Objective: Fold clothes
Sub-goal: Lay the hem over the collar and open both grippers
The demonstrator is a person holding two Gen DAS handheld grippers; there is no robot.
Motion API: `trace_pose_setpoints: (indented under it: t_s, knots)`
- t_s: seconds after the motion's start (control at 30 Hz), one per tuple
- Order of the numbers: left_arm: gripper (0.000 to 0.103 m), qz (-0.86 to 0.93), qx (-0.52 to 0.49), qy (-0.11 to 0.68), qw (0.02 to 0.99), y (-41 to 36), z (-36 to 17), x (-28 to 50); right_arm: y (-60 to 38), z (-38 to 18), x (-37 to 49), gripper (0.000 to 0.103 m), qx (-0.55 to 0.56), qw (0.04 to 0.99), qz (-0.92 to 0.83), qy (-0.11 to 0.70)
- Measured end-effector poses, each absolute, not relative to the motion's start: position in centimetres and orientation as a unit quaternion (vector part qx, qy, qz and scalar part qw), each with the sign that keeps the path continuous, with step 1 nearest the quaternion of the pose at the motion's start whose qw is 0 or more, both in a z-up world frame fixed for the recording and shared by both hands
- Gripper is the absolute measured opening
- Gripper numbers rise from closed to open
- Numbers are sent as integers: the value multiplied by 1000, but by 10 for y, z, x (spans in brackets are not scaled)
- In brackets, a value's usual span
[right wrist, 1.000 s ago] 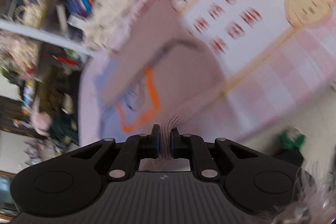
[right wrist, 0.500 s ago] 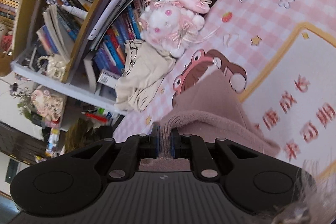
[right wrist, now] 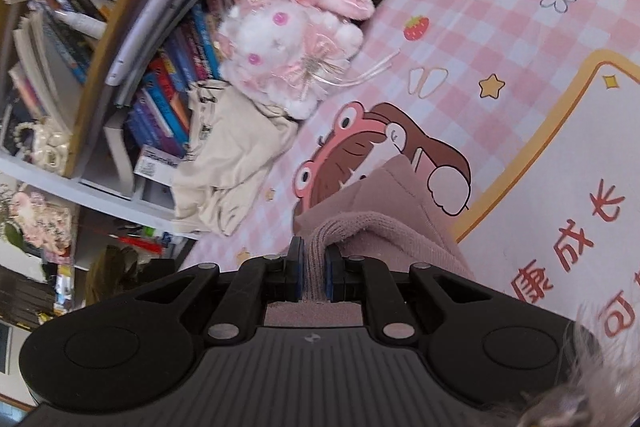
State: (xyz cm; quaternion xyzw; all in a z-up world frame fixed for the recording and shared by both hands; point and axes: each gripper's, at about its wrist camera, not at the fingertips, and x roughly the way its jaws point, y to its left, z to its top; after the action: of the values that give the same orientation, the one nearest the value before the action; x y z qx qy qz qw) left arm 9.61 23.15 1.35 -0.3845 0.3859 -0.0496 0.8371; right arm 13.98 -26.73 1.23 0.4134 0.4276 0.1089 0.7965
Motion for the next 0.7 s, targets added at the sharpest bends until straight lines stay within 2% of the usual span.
trace_pose_setpoints:
  t_s: [0.03,0.07,0.1,0.13,0.23,0.3,0.43,0.5,0.6,0.7]
  knots:
    - [14,-45,-380,390,838,231,11,101,-266,8,145,17,412,796,106,431]
    - [17,-41,-371,389,842,230,11,103,-266,5,150,23,409,797,100,433]
    - [29,-37,-357,381,852,230,15,101,-265,3,155,36,404,799,92,435]
    - [43,-34,-343,372,862,231,18,99,-266,4,158,40,396,806,86,431]
    - [60,-24,-300,346,889,232,30,94,-267,14,161,44,342,841,79,412]
    - [62,-20,-268,331,905,231,36,90,-264,22,161,47,278,868,88,402]
    - [62,-43,-183,343,920,211,33,81,-228,21,159,47,64,905,126,402]
    - [61,-44,-125,349,928,193,28,84,-211,13,158,47,-8,907,144,397]
    - [60,-43,-79,358,929,177,18,95,-197,0,161,45,-63,906,149,392]
    - [60,-39,-67,379,922,173,4,112,-195,-10,172,41,-62,903,142,401]
